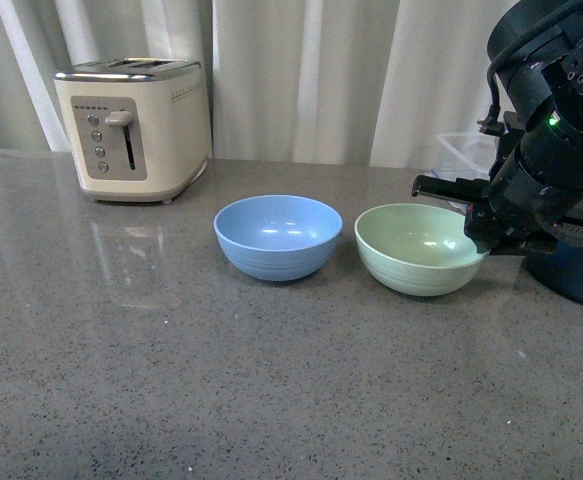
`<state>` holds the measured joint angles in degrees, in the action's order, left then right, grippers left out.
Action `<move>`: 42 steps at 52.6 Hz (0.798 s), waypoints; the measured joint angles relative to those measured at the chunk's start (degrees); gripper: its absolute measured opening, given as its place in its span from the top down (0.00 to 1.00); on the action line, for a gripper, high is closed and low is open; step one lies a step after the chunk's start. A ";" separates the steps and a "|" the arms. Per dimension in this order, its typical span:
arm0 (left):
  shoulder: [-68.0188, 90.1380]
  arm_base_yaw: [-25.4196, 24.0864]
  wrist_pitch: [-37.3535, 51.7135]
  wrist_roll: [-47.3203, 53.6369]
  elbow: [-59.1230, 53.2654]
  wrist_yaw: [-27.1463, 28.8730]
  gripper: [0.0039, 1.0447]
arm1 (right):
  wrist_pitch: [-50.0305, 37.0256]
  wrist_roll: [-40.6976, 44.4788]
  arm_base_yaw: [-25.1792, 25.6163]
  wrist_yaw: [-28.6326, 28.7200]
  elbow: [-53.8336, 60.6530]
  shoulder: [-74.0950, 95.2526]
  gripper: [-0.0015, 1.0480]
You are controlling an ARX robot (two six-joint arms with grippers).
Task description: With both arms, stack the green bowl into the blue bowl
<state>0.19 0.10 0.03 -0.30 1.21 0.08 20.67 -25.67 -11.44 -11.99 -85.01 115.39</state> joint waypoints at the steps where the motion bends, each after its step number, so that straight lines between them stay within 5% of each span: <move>1: 0.00 0.00 0.00 0.00 0.00 0.00 0.06 | -0.24 0.09 0.00 -0.37 0.00 -0.07 0.99; 8: 0.00 0.00 0.00 0.00 0.00 0.00 0.06 | -2.45 2.40 -0.09 -3.91 0.11 -1.42 0.99; 21: 0.00 0.00 0.00 0.00 0.00 0.00 0.06 | 0.11 2.64 -1.36 -2.25 -5.31 -5.66 0.99; 42: 0.00 0.00 0.00 0.00 0.00 0.00 0.06 | 5.40 3.58 -12.48 -2.29 -17.49 -1.36 0.99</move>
<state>0.19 0.10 0.03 -0.30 1.21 0.08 26.06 -22.09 -23.92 -14.28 -102.50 114.04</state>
